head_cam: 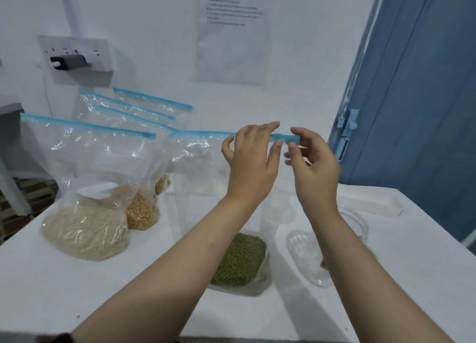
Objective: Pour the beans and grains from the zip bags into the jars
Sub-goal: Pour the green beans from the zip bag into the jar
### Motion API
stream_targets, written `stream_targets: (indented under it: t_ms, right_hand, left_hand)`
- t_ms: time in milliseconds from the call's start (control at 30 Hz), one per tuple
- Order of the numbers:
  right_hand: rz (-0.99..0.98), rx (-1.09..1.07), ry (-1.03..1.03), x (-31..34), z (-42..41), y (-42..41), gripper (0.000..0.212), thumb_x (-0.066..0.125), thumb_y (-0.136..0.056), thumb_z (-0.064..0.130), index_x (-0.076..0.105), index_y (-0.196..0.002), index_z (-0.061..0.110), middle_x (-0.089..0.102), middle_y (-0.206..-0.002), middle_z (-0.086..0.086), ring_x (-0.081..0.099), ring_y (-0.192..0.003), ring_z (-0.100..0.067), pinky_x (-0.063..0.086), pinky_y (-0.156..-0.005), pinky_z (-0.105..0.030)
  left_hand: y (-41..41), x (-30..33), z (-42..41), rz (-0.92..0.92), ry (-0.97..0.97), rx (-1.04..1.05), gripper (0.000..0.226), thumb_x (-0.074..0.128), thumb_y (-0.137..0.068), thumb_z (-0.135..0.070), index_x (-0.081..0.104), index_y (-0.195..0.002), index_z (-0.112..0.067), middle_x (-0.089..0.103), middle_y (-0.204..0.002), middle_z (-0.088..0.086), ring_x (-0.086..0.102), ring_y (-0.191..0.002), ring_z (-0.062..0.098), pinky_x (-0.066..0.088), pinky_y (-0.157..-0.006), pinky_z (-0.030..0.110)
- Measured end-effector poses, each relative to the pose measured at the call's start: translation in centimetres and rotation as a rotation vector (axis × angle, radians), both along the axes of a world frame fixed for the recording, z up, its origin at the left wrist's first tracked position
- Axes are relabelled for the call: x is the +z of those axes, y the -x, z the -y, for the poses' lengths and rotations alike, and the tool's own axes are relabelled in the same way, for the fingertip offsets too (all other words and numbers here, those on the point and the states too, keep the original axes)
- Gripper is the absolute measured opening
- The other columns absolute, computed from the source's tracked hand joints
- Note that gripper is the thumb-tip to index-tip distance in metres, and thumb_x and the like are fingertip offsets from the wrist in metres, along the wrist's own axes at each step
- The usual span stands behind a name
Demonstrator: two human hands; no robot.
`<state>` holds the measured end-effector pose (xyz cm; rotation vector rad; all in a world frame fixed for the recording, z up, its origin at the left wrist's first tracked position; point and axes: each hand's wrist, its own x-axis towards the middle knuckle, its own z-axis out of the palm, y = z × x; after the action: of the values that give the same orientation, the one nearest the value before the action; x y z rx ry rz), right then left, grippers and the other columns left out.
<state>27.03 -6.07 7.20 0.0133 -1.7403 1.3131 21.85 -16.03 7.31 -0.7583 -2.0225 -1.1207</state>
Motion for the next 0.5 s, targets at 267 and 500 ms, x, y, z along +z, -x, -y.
stream_targets:
  t_ms: [267, 500]
  right_hand:
    - [-0.061, 0.047, -0.020, 0.7, -0.6, -0.6, 0.013, 0.065, -0.096, 0.007, 0.070, -0.104, 0.016, 0.070, -0.091, -0.001, 0.070, -0.081, -0.019, 0.059, -0.072, -0.027]
    - [-0.034, 0.023, 0.009, 0.7, -1.3, -0.7, 0.009, 0.064, -0.096, 0.008, 0.070, -0.101, 0.012, 0.069, -0.086, -0.004, 0.069, -0.073, -0.018, 0.061, -0.076, -0.040]
  left_hand:
    - [0.6, 0.4, 0.3, -0.046, -0.042, -0.028, 0.020, 0.050, -0.100, -0.031, 0.067, -0.109, -0.032, 0.064, -0.106, -0.018, 0.050, -0.114, 0.004, 0.010, -0.110, 0.040]
    - [1.8, 1.0, 2.0, -0.109, 0.009, -0.009, 0.012, 0.058, -0.096, -0.034, 0.070, -0.100, -0.035, 0.057, -0.096, -0.028, 0.050, -0.113, 0.009, 0.010, -0.108, 0.040]
